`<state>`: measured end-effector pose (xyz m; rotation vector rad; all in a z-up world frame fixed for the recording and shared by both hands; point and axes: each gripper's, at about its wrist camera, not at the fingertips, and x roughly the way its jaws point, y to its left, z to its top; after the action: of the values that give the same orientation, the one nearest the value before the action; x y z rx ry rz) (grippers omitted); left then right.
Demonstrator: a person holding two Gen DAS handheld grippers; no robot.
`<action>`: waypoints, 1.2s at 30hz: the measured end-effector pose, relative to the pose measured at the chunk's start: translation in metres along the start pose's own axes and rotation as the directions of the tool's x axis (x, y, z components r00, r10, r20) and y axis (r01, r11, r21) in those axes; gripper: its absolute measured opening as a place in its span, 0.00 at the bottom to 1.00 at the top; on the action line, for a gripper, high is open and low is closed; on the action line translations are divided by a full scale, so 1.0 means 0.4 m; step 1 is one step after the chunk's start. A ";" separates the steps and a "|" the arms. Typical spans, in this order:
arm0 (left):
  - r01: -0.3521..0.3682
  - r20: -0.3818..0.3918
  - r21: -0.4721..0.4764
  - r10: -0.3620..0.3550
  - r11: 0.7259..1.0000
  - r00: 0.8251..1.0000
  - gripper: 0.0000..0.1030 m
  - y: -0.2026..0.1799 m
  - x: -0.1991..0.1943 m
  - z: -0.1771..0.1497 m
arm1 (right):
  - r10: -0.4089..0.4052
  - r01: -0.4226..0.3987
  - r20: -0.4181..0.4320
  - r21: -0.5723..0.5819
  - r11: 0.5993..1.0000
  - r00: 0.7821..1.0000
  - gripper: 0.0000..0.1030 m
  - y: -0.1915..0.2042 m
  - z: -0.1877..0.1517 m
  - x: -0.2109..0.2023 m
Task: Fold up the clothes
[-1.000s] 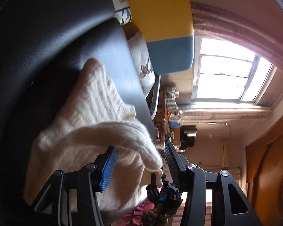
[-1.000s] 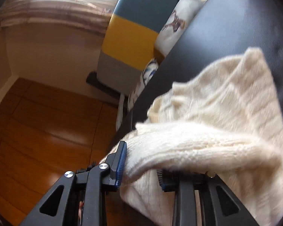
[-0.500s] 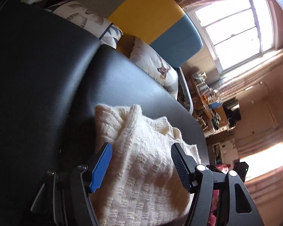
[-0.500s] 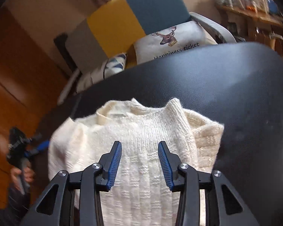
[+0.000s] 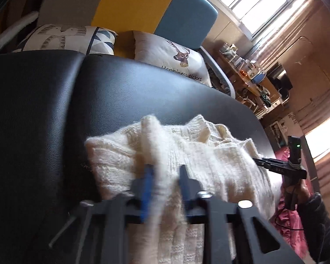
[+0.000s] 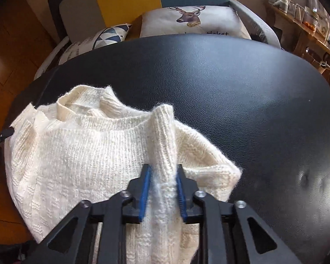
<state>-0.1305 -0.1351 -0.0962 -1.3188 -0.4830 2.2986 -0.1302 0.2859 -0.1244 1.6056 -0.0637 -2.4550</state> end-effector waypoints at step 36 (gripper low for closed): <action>-0.091 -0.158 0.376 0.161 0.922 0.974 0.30 -0.200 0.221 -0.011 | 0.060 -0.066 -0.035 -0.201 0.977 0.998 0.34 0.209 0.046 0.065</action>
<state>-0.1498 -0.0200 -0.1215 -1.3842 0.0978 2.1968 -0.1445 0.1977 -0.1281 1.5276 0.1337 -2.3065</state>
